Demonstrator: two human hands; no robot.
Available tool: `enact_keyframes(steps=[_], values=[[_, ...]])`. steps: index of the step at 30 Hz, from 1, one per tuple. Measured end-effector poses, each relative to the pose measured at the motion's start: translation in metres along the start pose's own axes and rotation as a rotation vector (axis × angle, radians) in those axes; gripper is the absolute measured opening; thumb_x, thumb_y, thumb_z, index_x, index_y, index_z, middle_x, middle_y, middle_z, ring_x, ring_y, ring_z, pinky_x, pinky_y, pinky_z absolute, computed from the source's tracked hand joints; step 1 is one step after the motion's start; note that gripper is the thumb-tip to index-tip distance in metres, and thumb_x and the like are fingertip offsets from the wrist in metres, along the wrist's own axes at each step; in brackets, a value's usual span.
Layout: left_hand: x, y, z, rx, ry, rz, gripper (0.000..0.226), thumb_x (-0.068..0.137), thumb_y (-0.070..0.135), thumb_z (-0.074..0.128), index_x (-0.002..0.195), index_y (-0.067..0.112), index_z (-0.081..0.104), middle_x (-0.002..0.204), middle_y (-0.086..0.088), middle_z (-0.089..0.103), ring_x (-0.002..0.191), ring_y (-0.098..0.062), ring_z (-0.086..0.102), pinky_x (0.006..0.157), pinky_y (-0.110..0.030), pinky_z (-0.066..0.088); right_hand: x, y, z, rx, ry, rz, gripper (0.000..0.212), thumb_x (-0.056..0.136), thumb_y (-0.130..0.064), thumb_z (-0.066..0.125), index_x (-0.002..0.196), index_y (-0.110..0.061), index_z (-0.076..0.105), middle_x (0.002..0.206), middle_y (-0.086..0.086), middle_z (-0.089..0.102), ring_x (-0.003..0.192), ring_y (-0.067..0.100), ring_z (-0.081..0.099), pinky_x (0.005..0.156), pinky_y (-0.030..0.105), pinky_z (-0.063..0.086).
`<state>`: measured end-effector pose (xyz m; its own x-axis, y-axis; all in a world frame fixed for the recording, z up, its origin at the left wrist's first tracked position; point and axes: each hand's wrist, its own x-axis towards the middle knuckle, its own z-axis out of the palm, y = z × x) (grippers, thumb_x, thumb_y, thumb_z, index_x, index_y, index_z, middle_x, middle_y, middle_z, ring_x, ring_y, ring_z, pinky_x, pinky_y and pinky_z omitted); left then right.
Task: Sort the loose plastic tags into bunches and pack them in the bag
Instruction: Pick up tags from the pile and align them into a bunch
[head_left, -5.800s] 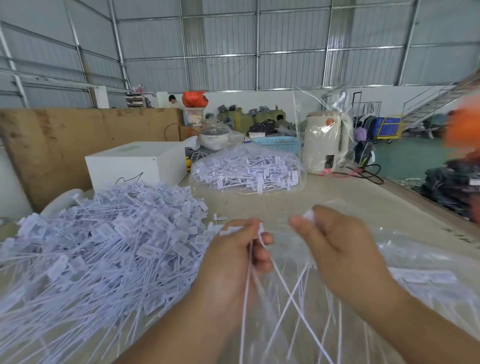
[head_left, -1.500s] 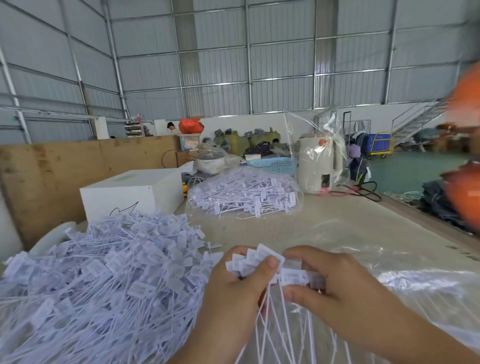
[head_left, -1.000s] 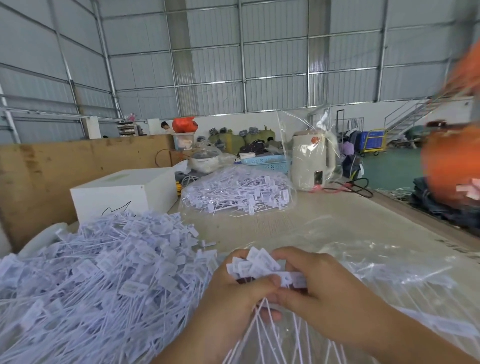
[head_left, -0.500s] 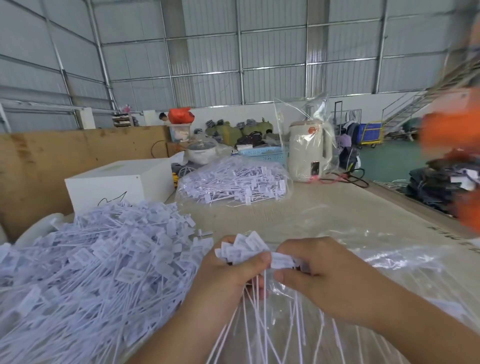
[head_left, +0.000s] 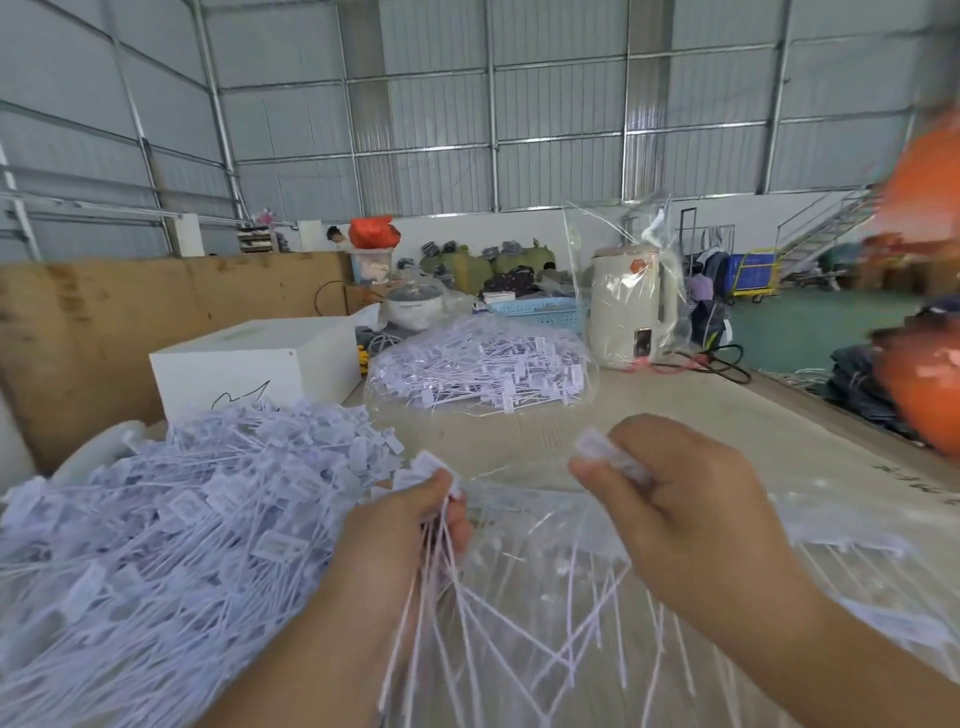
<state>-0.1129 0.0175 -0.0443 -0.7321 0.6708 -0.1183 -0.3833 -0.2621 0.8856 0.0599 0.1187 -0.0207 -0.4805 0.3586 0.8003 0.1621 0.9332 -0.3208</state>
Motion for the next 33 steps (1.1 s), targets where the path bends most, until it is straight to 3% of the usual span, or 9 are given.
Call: enact_keyframes(steps=[3,8,13,17,19,21,23,26,33], values=[[-0.008,0.005,0.005,0.087,-0.031,0.153,0.011,0.091,0.008,0.063,0.085,0.0,0.058,0.053,-0.009,0.058,0.034,-0.012,0.051,0.035,-0.017,0.041,-0.003,0.008,-0.004,0.154,-0.242,0.006,0.031,0.091,-0.045,0.061,0.07,-0.026,0.049,0.065,-0.014,0.05,0.054,0.009,0.047,0.048,0.018,0.032],[-0.038,-0.014,0.031,0.315,-0.124,0.343,0.014,0.087,0.008,0.069,0.099,0.006,0.061,0.07,-0.008,0.072,0.053,-0.018,0.066,0.043,-0.025,0.051,-0.007,0.012,0.004,0.181,-0.492,-0.033,0.03,0.092,-0.052,0.054,0.118,-0.036,0.055,0.06,-0.01,0.056,0.051,0.007,0.05,0.049,0.015,0.033],[-0.043,-0.014,0.036,0.329,-0.238,0.307,0.029,0.085,0.022,0.074,0.101,0.002,0.059,0.071,-0.013,0.069,0.051,-0.018,0.061,0.043,-0.026,0.046,-0.01,0.012,0.01,0.178,-0.59,0.035,0.064,0.095,-0.05,0.048,0.147,-0.05,0.011,0.086,-0.015,0.064,0.085,0.002,0.06,0.072,0.018,0.047],[-0.042,-0.012,0.032,0.429,-0.266,0.258,0.032,0.075,0.005,0.08,0.098,0.003,0.058,0.081,-0.024,0.069,0.056,-0.021,0.063,0.044,-0.024,0.048,-0.01,0.01,0.013,0.176,-0.649,0.063,0.08,0.096,-0.044,0.051,0.15,-0.043,-0.008,0.081,-0.017,0.058,0.076,0.003,0.057,0.071,0.022,0.047],[-0.04,-0.01,0.031,0.416,-0.227,0.275,0.02,0.082,-0.003,0.071,0.095,0.003,0.057,0.075,-0.022,0.068,0.053,-0.019,0.062,0.043,-0.023,0.047,-0.007,0.01,0.012,0.209,-0.613,0.081,0.08,0.093,-0.049,0.054,0.15,-0.043,-0.002,0.082,-0.018,0.058,0.073,0.004,0.058,0.068,0.02,0.045],[-0.036,-0.007,0.028,0.353,-0.158,0.317,0.015,0.085,-0.006,0.067,0.089,0.003,0.056,0.06,-0.013,0.063,0.044,-0.016,0.056,0.039,-0.022,0.043,-0.004,0.012,0.005,0.202,-0.561,0.094,0.06,0.091,-0.053,0.055,0.142,-0.045,0.026,0.08,-0.011,0.059,0.068,0.006,0.057,0.064,0.022,0.044],[-0.034,-0.005,0.026,0.305,-0.133,0.331,0.012,0.087,-0.005,0.064,0.084,0.003,0.055,0.052,-0.008,0.056,0.039,-0.015,0.05,0.036,-0.022,0.041,-0.001,0.014,-0.001,0.162,-0.556,0.108,0.017,0.092,-0.051,0.055,0.099,-0.035,0.055,0.072,0.001,0.057,0.061,0.011,0.054,0.062,0.031,0.043],[-0.035,-0.006,0.025,0.324,-0.157,0.331,0.008,0.09,-0.001,0.06,0.085,0.002,0.055,0.048,-0.009,0.051,0.037,-0.016,0.047,0.035,-0.024,0.04,-0.002,0.015,-0.003,0.184,-0.592,0.138,0.03,0.093,-0.042,0.059,0.071,-0.025,0.048,0.061,0.002,0.048,0.052,0.011,0.044,0.053,0.028,0.034],[-0.037,-0.005,0.037,0.158,-0.079,0.294,0.009,0.092,0.001,0.058,0.083,0.005,0.058,0.049,-0.007,0.053,0.037,-0.014,0.049,0.037,-0.022,0.043,-0.002,0.004,0.009,0.312,-0.333,0.232,0.02,0.09,-0.029,0.062,0.072,-0.025,0.055,0.048,-0.009,0.045,0.044,0.007,0.039,0.046,0.021,0.03]])
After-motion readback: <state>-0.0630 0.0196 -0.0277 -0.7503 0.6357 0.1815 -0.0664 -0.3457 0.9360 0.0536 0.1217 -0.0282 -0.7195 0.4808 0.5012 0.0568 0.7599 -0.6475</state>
